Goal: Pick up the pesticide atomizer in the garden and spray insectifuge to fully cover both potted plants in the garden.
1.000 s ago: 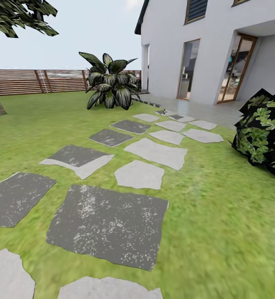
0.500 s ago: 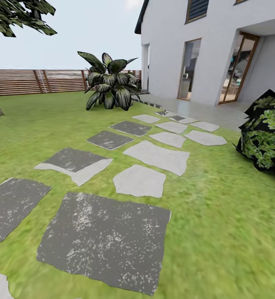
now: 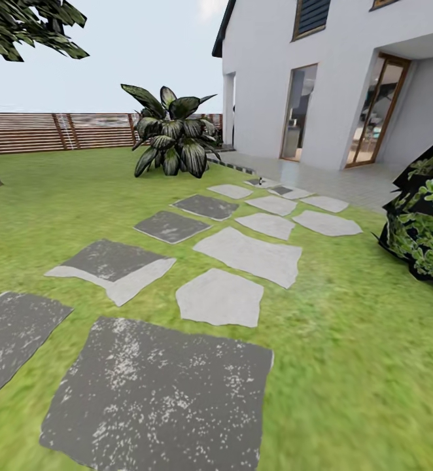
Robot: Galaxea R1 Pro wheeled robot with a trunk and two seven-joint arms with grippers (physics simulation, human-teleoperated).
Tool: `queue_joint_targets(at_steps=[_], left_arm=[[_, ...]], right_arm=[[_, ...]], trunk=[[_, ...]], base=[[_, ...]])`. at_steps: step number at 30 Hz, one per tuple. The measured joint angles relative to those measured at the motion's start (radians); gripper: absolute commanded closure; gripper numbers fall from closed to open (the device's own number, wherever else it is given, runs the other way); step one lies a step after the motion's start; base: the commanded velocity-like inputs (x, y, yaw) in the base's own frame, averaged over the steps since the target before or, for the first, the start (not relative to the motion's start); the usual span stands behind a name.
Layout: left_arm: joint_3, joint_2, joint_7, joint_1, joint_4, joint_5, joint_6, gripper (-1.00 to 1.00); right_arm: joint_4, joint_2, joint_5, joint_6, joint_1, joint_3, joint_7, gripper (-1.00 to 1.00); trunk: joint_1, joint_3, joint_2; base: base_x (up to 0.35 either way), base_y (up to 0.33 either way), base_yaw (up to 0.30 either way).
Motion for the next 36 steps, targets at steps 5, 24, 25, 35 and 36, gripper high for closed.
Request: queue_joint_targets(at_steps=[5, 24, 25, 35, 36], left_arm=[[0.0, 0.0, 0.0, 0.0, -0.001, 0.0, 0.0, -1.0], [0.0, 0.002, 0.0, 0.0, -0.001, 0.0, 0.001, -1.0], [0.0, 0.002, 0.0, 0.0, -0.001, 0.0, 0.001, -1.0], [0.0, 0.002, 0.0, 0.002, 0.0, -0.001, 0.001, -1.0], [0.0, 0.002, 0.0, 0.002, 0.0, -0.001, 0.001, -1.0]], right_arm=[[0.0, 0.0, 0.001, 0.0, 0.0, 0.0, 0.0, -1.0], [0.0, 0.0, 0.001, 0.0, 0.0, 0.002, 0.0, -1.0], [0.0, 0.0, 0.001, 0.0, 0.0, 0.002, 0.0, -1.0], [0.0, 0.0, 0.001, 0.0, 0.0, 0.002, 0.001, -1.0], [0.0, 0.0, 0.001, 0.0, 0.0, 0.002, 0.001, -1.0]], trunk=[[0.0, 0.0, 0.0], [0.0, 0.0, 0.0], [0.0, 0.0, 0.0], [0.0, 0.0, 0.0], [0.0, 0.0, 0.0]], base=[[0.29, 0.0, 0.0], [0.284, 0.0, 0.0], [0.284, 0.0, 0.0], [0.284, 0.0, 0.0], [0.284, 0.0, 0.0]])
